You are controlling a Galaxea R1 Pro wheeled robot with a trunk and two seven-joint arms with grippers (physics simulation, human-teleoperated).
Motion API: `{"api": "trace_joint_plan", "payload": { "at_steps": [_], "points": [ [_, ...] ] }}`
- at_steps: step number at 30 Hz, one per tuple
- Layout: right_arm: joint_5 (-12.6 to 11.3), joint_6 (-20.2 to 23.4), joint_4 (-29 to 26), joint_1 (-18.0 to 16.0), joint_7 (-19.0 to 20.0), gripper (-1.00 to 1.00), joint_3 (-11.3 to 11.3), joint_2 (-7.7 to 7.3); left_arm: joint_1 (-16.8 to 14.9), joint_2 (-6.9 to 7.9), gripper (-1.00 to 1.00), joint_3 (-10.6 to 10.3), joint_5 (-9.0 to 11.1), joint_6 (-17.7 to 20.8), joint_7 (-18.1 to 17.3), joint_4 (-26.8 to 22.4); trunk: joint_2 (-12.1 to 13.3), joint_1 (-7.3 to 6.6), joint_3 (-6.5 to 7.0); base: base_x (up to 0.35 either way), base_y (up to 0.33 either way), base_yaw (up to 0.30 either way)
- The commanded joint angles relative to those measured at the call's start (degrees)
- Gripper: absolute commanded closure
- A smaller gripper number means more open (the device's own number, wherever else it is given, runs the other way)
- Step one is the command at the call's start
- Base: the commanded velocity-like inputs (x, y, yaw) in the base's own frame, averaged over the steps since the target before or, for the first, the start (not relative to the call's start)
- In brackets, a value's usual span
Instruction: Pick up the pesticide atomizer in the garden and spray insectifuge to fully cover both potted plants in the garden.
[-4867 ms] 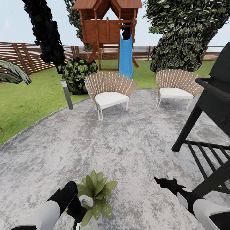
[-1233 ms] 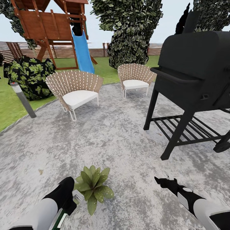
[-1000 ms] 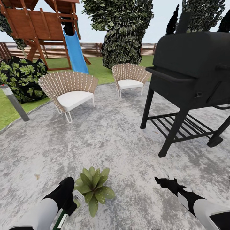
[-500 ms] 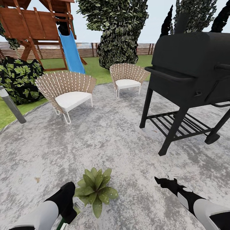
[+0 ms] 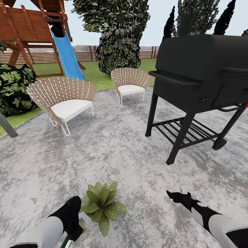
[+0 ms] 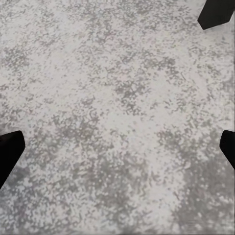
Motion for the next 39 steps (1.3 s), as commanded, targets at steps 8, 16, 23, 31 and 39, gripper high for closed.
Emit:
{"api": "trace_joint_plan", "payload": {
  "at_steps": [8,16,23,31,39],
  "points": [
    [-0.63,-0.2,0.09,-0.04,0.25,-1.0,0.46,-0.02,-0.01,-0.02,1.0,0.16,-0.63,0.08,-0.48,-0.1,-0.02,-0.01,-0.21,0.0,0.304,-0.178],
    [-0.63,-0.2,0.09,-0.04,0.26,-1.0,0.46,-0.02,-0.01,-0.02,1.0,0.15,-0.63,0.08,-0.52,-0.1,-0.02,-0.01,-0.51,0.0,0.298,-0.271],
    [-0.63,-0.2,0.09,-0.05,0.26,-1.0,0.45,-0.02,-0.01,-0.02,1.0,0.15,-0.63,0.11,-0.54,-0.05,-0.02,-0.01,-0.76,-0.117,0.173,-0.273],
    [-0.62,-0.2,0.09,-0.05,0.26,-1.0,0.46,-0.02,-0.01,-0.02,1.0,0.15,-0.63,0.13,-0.54,-0.01,-0.02,-0.01,-1.06,-0.223,0.159,-0.266],
    [-0.63,-0.2,0.09,-0.06,0.26,-1.0,0.46,-0.02,-0.01,0.04,1.0,0.15,-0.7,0.11,-0.54,-0.01,-0.02,-0.01,-1.12,-0.041,0.248,-0.046]
  ]
}}
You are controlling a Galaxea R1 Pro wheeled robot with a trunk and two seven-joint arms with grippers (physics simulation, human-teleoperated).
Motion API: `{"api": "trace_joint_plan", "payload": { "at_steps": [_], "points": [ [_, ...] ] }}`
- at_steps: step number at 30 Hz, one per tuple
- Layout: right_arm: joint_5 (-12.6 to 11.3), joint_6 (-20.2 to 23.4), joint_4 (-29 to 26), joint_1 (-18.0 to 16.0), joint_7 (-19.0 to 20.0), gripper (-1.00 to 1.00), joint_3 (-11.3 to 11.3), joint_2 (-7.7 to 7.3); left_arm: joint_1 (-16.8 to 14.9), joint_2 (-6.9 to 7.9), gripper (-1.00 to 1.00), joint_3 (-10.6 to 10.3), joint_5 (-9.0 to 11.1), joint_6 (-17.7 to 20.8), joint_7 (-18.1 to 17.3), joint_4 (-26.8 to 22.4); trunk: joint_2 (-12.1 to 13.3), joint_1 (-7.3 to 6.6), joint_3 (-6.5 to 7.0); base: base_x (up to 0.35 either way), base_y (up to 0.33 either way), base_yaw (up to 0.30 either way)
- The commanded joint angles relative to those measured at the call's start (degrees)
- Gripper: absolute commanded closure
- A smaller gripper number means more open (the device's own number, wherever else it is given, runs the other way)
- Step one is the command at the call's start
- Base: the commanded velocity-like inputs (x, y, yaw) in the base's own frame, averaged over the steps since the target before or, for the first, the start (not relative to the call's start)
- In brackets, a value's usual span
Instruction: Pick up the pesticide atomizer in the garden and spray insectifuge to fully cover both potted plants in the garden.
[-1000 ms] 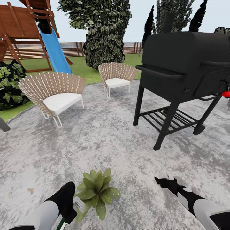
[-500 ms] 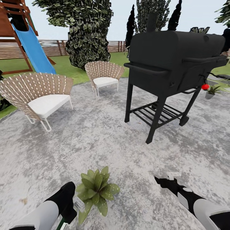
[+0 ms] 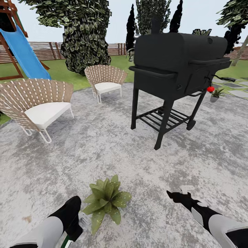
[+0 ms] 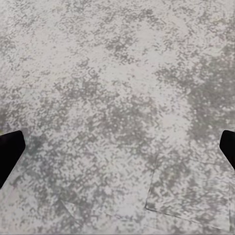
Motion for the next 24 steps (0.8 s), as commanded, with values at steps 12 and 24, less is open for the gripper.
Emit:
{"api": "trace_joint_plan", "payload": {
  "at_steps": [12,24],
  "points": [
    [-0.6,-0.19,0.09,-0.04,0.26,-1.0,0.46,-0.01,0.0,0.0,1.0,0.16,-0.62,0.15,-0.59,-0.1,-0.02,-0.01,-0.47,0.0,0.242,-0.117],
    [-0.6,-0.19,0.09,-0.05,0.26,-1.0,0.37,-0.1,0.0,0.0,1.0,0.17,-0.62,0.15,-0.55,-0.15,-0.02,-0.01,-1.24,0.0,0.026,-0.215]
  ]
}}
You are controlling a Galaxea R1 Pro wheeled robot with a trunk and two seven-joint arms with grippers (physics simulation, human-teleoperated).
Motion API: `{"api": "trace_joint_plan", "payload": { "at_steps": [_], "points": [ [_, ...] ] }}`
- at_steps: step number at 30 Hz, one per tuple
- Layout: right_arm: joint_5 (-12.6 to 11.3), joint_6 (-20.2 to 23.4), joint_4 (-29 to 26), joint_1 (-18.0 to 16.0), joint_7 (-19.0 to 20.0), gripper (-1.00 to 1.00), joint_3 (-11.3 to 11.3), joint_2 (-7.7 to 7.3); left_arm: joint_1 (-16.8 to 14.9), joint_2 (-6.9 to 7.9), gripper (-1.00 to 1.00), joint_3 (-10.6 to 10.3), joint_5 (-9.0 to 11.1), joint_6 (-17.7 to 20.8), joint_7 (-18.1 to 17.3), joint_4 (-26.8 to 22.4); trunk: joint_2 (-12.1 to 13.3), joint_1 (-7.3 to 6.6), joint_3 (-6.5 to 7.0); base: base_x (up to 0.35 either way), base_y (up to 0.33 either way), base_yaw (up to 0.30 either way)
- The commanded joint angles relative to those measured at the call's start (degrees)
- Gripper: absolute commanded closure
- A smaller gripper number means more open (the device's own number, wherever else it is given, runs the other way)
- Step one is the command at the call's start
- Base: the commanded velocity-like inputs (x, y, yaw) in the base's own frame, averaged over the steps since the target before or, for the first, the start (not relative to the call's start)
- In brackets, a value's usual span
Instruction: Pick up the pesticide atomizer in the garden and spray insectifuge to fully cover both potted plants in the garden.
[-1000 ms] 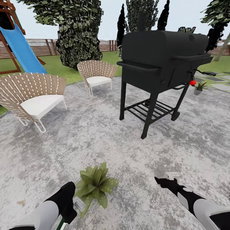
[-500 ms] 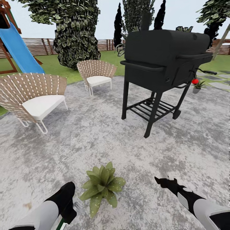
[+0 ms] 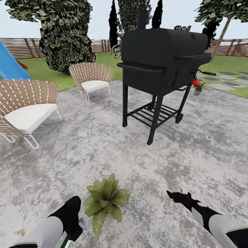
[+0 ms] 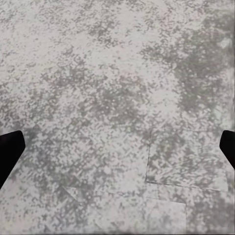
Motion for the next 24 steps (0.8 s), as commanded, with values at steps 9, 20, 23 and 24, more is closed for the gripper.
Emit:
{"api": "trace_joint_plan", "payload": {
  "at_steps": [9,20,23,24],
  "points": [
    [-0.61,-0.16,0.08,-0.04,0.26,-1.0,0.45,-0.01,0.0,0.14,1.0,0.31,-0.61,0.16,-0.55,-0.42,-0.02,-0.01,-0.28,0.0,0.0,-0.171],
    [-0.61,-0.16,0.08,-0.05,0.26,-1.0,0.45,-0.01,0.0,0.25,1.0,0.31,-0.61,0.24,-0.47,-0.34,-0.02,-0.01,-0.28,0.0,0.265,-0.212],
    [-0.61,-0.16,0.08,-0.06,0.26,-1.0,0.45,-0.01,0.0,0.25,1.0,0.31,-0.61,0.22,-0.47,-0.34,-0.02,-0.01,-0.28,0.0,0.31,-0.261],
    [-0.61,-0.16,0.08,-0.05,0.26,-1.0,0.45,-0.01,0.0,0.25,1.0,0.31,-0.61,0.21,-0.47,-0.34,-0.02,-0.01,-0.28,0.0,0.31,-0.262]
  ]
}}
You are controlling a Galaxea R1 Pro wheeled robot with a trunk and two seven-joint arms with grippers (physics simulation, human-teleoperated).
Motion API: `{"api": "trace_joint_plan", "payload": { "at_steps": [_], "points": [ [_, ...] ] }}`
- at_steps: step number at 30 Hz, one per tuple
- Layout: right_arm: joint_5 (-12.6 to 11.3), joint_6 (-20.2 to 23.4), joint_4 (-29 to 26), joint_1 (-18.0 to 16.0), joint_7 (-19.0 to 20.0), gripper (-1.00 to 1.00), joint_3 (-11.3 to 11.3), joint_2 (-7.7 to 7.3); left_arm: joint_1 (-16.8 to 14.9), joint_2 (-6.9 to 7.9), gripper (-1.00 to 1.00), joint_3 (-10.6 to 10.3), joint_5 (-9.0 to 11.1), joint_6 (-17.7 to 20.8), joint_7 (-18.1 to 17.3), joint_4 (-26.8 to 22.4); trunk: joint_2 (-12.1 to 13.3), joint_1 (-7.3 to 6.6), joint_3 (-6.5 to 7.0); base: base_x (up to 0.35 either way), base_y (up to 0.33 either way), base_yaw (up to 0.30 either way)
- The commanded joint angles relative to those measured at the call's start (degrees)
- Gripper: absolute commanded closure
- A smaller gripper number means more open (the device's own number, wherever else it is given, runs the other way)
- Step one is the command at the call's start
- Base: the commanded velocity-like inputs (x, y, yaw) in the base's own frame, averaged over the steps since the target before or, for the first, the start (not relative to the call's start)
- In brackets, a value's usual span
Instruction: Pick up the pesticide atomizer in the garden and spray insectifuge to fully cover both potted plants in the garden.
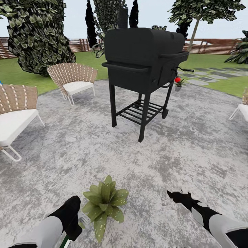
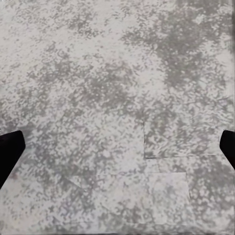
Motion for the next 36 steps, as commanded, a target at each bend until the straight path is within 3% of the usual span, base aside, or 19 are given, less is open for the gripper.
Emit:
{"api": "trace_joint_plan", "payload": {
  "at_steps": [1,9,24,36],
  "points": [
    [-0.6,-0.2,0.11,-0.06,0.26,-1.0,0.46,0.0,0.01,-0.01,1.0,0.17,-0.57,0.1,-0.55,-0.11,-0.02,-0.01,-0.05,0.0,0.31,-0.262],
    [-0.63,-0.2,0.11,-0.09,0.17,-1.0,0.46,0.0,0.01,-0.01,1.0,0.24,-0.57,0.03,-0.55,-0.11,-0.02,-0.01,-0.22,0.0,0.309,-0.251],
    [-0.63,-0.2,0.11,-0.06,0.17,-1.0,0.46,0.0,0.01,0.05,1.0,0.22,-0.57,0.02,-0.55,-0.11,-0.02,-0.01,-0.23,0.0,0.27,-0.126],
    [-0.65,-0.2,0.11,-0.09,0.17,-1.0,0.46,0.0,0.01,0.06,1.0,0.17,-0.57,-0.06,-0.55,-0.11,-0.02,-0.01,-0.51,0.0,0.036,-0.248]
  ]
}}
